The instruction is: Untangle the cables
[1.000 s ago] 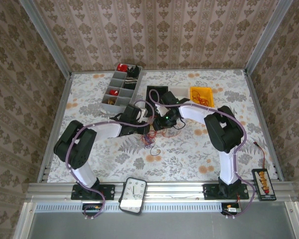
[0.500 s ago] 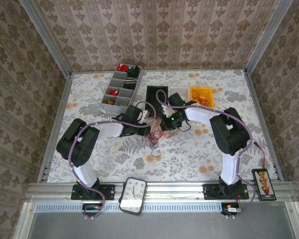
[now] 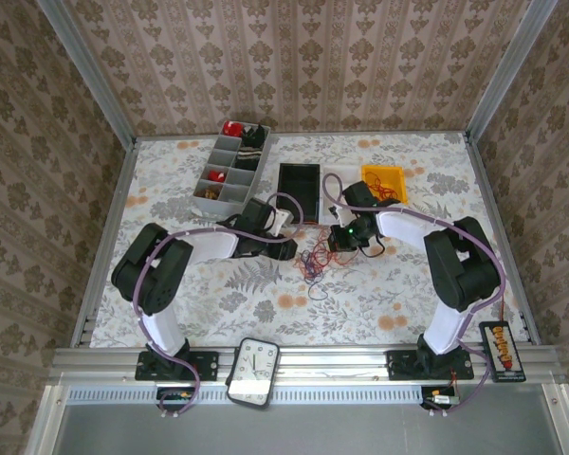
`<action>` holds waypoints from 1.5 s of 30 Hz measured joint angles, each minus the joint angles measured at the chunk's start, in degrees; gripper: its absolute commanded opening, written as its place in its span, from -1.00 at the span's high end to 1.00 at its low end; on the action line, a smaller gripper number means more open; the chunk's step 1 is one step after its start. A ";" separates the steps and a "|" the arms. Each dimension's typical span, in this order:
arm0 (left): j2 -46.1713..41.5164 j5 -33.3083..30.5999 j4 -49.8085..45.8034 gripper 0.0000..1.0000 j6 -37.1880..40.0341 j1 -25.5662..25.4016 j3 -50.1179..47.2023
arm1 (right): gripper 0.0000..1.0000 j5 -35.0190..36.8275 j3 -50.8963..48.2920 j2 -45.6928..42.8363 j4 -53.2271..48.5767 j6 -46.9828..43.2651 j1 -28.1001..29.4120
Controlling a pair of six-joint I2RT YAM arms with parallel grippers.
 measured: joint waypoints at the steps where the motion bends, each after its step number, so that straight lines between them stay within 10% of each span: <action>1: -0.46 0.72 -0.52 -0.19 0.26 -0.35 0.00 | 0.90 0.15 0.00 0.00 0.00 0.09 0.00; 16: 5.95 6.08 -17.70 -0.49 2.97 -5.90 15.91 | 0.90 0.87 -0.26 0.00 2.27 2.80 -0.09; 20: 12.39 6.86 -24.26 -0.17 2.91 -5.42 21.42 | 0.90 0.42 -1.20 -1.18 3.48 4.42 -1.05; 26: 18.49 2.89 -32.70 1.00 2.99 -5.33 30.38 | 0.90 -0.48 -4.96 -5.27 6.16 7.37 -4.17; 45: 8.04 -11.43 -19.98 1.00 -4.79 -2.10 15.32 | 0.67 6.86 -17.81 -18.69 4.96 11.30 -14.27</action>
